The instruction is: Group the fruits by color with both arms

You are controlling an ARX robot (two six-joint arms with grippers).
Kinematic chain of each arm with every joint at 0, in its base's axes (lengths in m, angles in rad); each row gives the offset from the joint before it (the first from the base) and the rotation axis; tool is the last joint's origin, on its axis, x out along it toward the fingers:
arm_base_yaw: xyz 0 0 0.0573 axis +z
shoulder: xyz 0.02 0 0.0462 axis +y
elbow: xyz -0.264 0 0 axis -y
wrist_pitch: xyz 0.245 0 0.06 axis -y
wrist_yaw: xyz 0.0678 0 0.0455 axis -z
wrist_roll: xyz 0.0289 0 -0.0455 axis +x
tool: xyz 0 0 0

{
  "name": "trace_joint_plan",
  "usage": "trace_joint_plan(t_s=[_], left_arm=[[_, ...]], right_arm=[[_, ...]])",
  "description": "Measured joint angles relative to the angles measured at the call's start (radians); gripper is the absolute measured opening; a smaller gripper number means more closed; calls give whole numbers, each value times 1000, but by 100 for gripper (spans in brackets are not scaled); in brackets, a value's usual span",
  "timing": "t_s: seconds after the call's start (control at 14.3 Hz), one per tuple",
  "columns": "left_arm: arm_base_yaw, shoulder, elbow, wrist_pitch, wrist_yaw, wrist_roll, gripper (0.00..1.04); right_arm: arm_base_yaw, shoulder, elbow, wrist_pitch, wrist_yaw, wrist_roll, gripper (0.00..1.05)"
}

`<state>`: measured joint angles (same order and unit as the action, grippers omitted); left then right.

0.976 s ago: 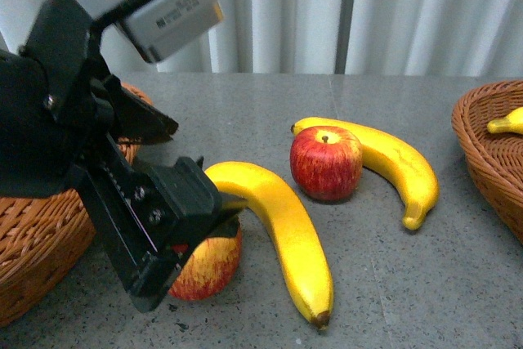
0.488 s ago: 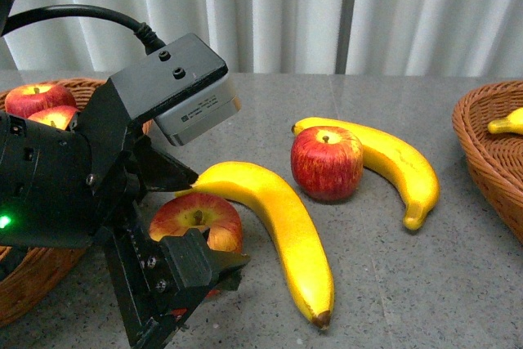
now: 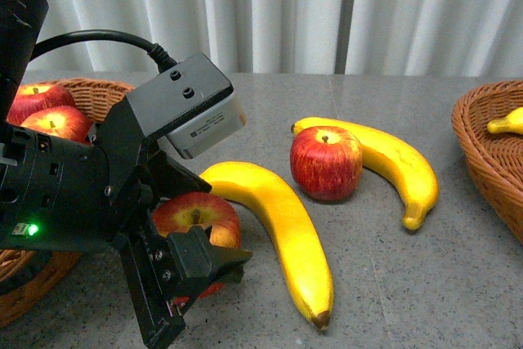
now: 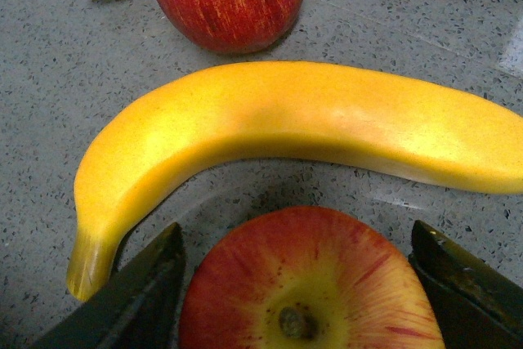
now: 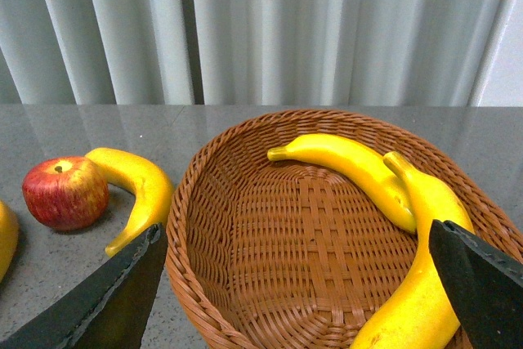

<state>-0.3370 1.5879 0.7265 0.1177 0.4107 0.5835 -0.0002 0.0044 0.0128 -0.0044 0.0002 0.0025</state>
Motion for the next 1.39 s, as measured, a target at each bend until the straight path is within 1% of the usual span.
trace_joint_plan(t_s=[0.07,0.14,0.28,0.42,0.49,0.56,0.7,0.77,0.84,0.91,1.05,1.11,1.18,1.25,1.32,1.39], left_arm=[[-2,3,0,16,-2,-5,71],[-6,2,0,27,-8,-13,66],[-8,-34,0,75,-42,-46,66],[4,-155,2,158,-139,-106,65],[25,-214,6,200,-209,-139,65],[74,-275,7,244,-316,-200,65],[219,-377,-23,221,-528,-367,65],[298,-405,-71,220,-579,-445,65],[362,-402,-111,212,-573,-510,65],[410,-375,-142,214,-538,-561,65],[444,-286,-187,252,-547,-632,65],[436,-280,-190,246,-548,-650,65],[429,-280,-191,243,-548,-663,75],[417,-286,-191,240,-545,-668,88],[397,-307,-190,212,-549,-669,100],[372,-339,-184,188,-560,-671,98]], right_arm=[[0,0,0,0,0,0,98],[0,0,0,0,0,0,98],[0,0,0,0,0,0,98],[0,0,0,0,0,0,98],[0,0,0,0,0,0,98],[0,0,0,0,0,0,98],[0,0,0,0,0,0,98],[0,0,0,0,0,0,98],[0,0,0,0,0,0,98],[0,0,0,0,0,0,98],[0,0,0,0,0,0,98],[0,0,0,0,0,0,98],[0,0,0,0,0,0,98],[0,0,0,0,0,0,98],[0,0,0,0,0,0,98],[0,0,0,0,0,0,98]])
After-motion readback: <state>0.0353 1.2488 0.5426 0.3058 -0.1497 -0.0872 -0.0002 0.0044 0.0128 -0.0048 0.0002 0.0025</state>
